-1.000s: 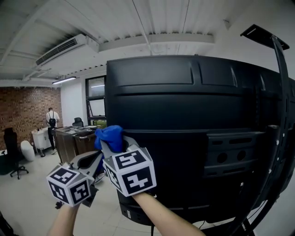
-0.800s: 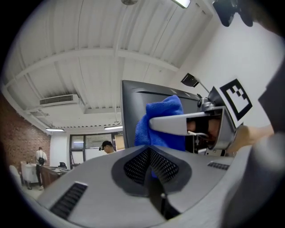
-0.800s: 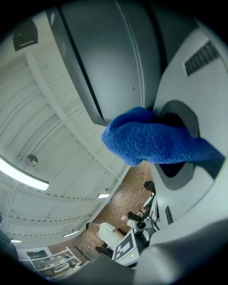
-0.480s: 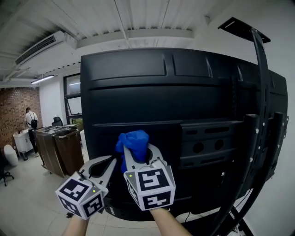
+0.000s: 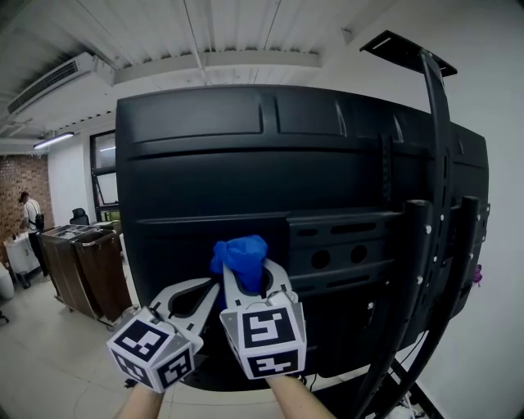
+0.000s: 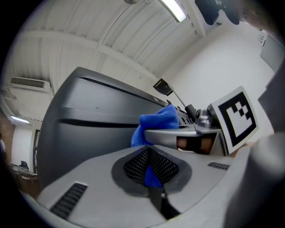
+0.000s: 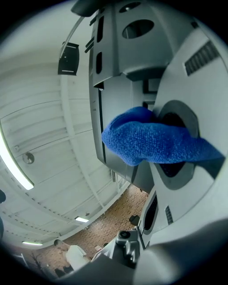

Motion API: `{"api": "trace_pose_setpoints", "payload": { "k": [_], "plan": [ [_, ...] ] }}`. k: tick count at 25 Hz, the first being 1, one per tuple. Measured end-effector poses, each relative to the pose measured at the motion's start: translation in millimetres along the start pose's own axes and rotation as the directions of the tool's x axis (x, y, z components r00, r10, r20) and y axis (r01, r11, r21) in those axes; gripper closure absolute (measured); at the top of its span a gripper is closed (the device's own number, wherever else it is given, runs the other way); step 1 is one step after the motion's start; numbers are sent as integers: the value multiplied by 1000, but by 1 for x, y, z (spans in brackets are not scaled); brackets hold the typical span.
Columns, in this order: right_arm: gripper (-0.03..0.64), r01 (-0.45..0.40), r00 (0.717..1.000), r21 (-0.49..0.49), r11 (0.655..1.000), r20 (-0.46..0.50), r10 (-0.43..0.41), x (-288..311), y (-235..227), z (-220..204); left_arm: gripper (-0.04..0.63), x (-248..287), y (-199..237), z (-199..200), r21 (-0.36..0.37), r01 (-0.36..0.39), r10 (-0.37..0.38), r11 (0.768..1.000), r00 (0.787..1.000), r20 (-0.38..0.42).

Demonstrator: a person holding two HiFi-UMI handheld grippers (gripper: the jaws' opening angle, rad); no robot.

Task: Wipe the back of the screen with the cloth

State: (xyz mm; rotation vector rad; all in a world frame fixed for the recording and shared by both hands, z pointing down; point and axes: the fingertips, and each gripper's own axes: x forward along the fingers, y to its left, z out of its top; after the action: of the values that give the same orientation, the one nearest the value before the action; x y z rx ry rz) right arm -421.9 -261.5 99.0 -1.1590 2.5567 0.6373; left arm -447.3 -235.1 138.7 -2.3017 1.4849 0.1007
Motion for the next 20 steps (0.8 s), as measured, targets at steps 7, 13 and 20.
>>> {"api": "trace_pose_setpoints", "payload": {
  "k": [7,13,20],
  "plan": [
    [555,-50,998,17,999,39,49,-1,23,5,588,-24,20,-3,24,-67,67,997,998,-11],
    [555,-188,979,56,981,91,182,5,86,4,588,-71,54,-23,18,-205,206,979,978,-44],
    [555,-360,932,125,925,95,350,22,170,-24,588,-134,95,-65,24,-366,366,930,923,-117]
  ]
}}
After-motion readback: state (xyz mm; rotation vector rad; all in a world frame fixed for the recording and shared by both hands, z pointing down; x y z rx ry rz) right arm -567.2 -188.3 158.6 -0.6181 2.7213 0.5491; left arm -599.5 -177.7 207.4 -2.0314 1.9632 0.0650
